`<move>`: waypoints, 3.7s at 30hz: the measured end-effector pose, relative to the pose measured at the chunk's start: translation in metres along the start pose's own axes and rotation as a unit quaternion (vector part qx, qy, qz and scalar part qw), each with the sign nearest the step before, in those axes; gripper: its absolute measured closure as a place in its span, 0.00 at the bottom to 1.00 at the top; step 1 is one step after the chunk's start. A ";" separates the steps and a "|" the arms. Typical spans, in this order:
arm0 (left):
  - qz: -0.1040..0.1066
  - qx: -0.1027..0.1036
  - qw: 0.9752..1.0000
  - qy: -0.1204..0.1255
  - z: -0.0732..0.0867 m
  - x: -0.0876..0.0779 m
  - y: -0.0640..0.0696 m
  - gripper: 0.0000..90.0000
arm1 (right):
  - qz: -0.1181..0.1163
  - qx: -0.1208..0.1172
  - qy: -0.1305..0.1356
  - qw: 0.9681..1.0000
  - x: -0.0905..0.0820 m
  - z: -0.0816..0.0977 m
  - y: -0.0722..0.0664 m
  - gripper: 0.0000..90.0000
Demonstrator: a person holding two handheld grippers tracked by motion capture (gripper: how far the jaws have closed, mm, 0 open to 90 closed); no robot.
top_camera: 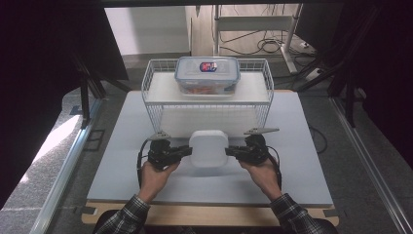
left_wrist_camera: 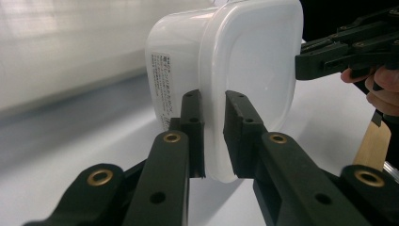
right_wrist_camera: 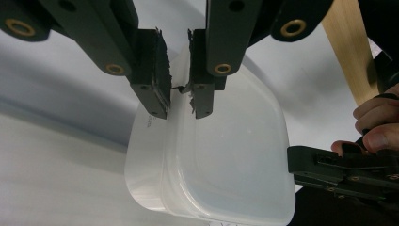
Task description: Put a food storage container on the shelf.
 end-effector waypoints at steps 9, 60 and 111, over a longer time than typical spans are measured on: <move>-0.008 0.027 0.999 0.024 -0.034 -0.017 0.012 0.88 | 0.010 -0.031 0.025 0.999 -0.019 -0.033 -0.007 0.88; -0.025 0.073 0.991 0.107 -0.248 -0.084 0.037 0.87 | 0.052 -0.063 0.133 0.988 -0.094 -0.251 -0.015 0.87; -0.093 0.086 0.984 0.122 -0.275 -0.045 0.006 0.46 | 0.094 -0.033 0.133 0.986 -0.058 -0.274 0.019 0.64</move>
Point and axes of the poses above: each handheld gripper's, and its own axes: x roughly forward along the jaws, z roughly out of its underside, y roughly to its right, the point moved 10 cm from there along x, roughly forward along the jaws, and after that the axes turned 5 degrees about -x, right-handed, at the moved point
